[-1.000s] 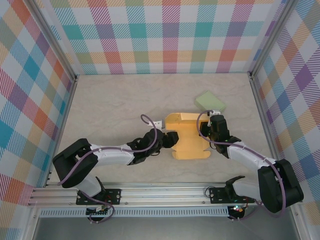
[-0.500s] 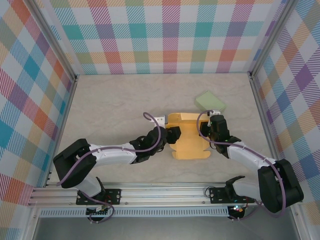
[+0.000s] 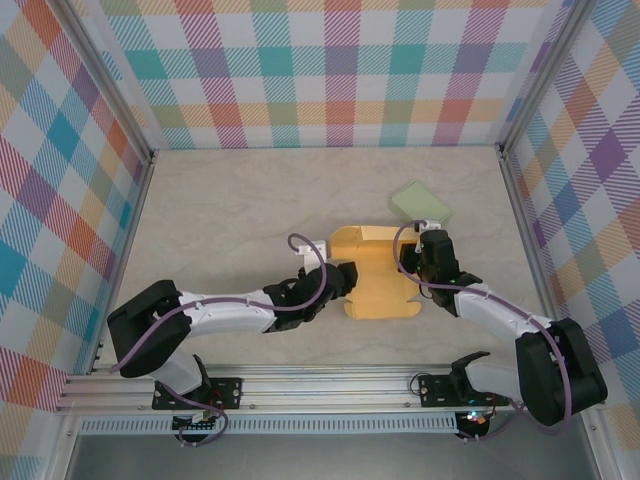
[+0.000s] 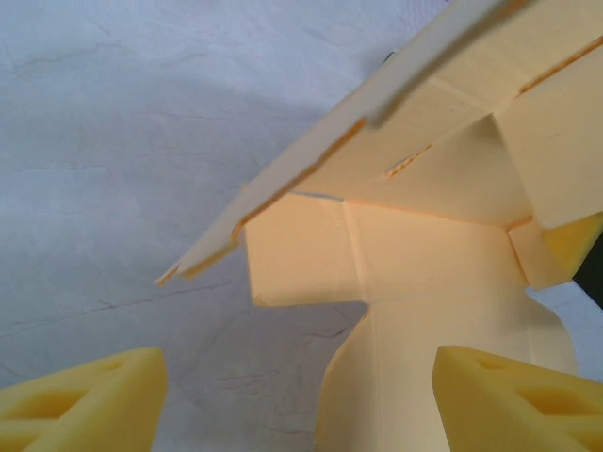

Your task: Fold the paper box

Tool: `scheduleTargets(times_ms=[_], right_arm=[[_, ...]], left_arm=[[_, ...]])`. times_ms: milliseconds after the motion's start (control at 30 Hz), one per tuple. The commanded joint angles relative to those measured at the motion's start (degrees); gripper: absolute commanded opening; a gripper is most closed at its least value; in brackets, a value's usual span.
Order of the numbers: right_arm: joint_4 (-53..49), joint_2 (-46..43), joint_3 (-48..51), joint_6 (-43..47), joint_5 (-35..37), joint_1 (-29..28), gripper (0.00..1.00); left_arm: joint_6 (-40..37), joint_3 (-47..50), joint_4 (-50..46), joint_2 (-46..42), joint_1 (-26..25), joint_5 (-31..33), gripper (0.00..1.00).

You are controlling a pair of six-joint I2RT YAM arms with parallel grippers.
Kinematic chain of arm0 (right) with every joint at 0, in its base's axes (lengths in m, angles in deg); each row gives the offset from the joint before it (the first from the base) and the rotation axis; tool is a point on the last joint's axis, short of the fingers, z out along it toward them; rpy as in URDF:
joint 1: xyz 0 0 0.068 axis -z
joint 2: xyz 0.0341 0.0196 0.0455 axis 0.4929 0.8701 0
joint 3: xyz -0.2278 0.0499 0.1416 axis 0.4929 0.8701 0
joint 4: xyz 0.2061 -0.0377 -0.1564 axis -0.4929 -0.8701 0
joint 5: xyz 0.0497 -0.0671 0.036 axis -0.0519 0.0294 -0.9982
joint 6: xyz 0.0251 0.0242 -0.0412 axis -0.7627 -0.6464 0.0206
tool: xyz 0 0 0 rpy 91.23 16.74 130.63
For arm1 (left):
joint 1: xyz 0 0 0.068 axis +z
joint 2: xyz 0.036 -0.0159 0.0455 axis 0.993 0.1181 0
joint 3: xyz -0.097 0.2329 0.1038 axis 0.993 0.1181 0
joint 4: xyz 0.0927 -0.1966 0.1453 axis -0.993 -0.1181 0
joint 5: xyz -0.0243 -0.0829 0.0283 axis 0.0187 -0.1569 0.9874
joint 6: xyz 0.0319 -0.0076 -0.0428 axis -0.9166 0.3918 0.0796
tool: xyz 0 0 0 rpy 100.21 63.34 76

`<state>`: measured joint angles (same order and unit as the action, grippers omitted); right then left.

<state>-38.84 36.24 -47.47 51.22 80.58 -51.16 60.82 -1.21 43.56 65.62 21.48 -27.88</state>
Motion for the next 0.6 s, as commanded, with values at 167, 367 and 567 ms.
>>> scheduleTargets(times_ms=[167, 367, 567], right_arm=[[1.4, -1.3, 0.3, -0.3, -0.6, -0.4, 0.00], [1.4, -1.4, 0.5, -0.4, -0.5, -0.4, 0.00], [1.6, -1.4, 0.5, -0.4, -0.6, -0.4, 0.00]], left_arm=[[-4.4, -8.4, 0.3, 3.6, 0.6, 1.1, 0.72], [-2.1, -9.0, -2.7, 3.1, 0.7, 2.0, 0.72], [-0.2, -8.8, -6.4, 3.5, 1.3, 3.0, 0.76]])
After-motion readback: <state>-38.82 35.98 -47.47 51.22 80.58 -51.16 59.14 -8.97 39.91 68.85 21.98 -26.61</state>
